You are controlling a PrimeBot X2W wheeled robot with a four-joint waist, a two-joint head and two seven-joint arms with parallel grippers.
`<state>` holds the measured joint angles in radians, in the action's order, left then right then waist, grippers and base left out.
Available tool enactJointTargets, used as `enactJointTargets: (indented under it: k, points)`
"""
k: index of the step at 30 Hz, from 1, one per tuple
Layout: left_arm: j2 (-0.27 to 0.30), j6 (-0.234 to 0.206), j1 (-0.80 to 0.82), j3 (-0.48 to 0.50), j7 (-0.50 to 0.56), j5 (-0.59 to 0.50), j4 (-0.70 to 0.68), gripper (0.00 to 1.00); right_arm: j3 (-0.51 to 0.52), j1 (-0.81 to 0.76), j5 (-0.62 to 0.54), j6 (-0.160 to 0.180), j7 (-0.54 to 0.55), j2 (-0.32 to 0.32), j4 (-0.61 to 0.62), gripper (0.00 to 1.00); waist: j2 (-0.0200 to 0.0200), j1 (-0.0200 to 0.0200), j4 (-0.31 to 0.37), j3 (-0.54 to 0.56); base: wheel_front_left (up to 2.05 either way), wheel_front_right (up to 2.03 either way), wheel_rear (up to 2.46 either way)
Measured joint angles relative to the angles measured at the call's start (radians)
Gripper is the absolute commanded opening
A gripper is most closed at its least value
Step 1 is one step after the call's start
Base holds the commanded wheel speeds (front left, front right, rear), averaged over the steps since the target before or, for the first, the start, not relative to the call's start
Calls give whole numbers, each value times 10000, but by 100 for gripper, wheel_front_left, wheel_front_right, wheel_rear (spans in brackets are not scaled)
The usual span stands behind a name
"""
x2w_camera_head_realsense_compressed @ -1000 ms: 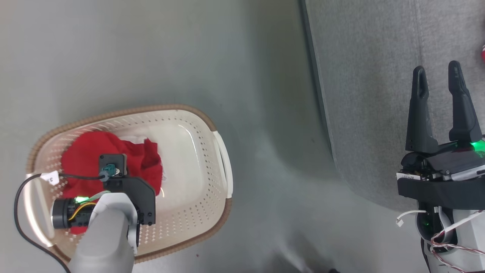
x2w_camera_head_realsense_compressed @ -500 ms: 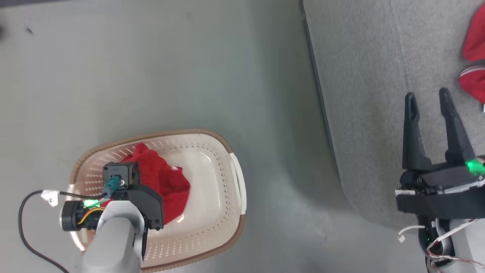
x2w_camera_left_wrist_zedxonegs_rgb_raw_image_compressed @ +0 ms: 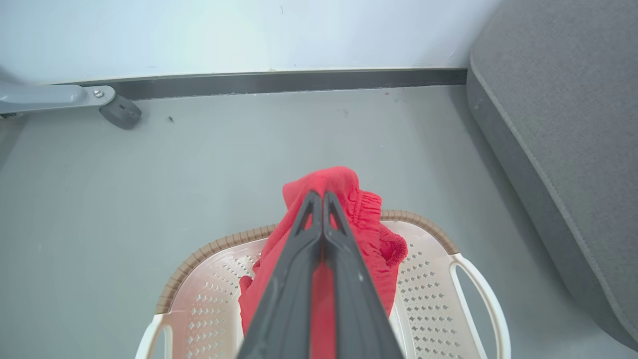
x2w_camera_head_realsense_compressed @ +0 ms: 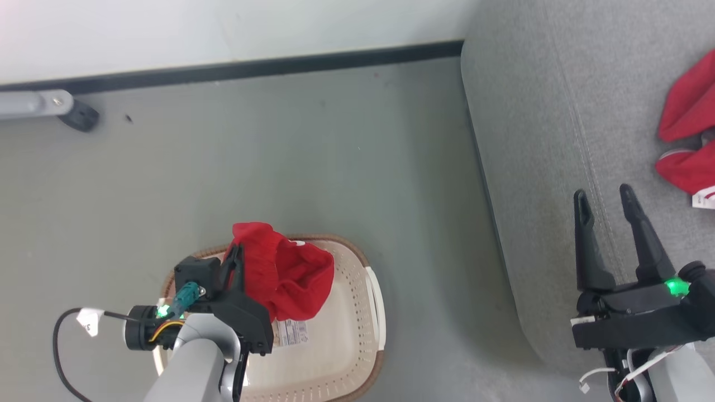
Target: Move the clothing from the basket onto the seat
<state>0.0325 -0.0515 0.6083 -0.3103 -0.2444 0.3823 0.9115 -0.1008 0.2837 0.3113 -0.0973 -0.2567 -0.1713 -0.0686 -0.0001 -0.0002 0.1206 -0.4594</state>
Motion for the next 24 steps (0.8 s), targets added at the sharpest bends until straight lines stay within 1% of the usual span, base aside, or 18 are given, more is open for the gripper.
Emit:
enactJointTargets:
  k: [8,21,24]
  points:
    - [6,-13,-787,-314,-50,320,-1275,0,-88,-551,-38,-40,0,0,-420,100,0,-1,-330,1010,0,0,0]
    - [33,-8,-2314,-476,-50,205,-3768,0,-336,-1529,-130,-38,2,59,-811,100,0,0,-726,2541,0,0,0]
    - [50,71,-2640,-541,-52,192,-4268,0,-430,-1760,-142,-36,2,107,-871,100,0,0,-774,2872,0,0,0]
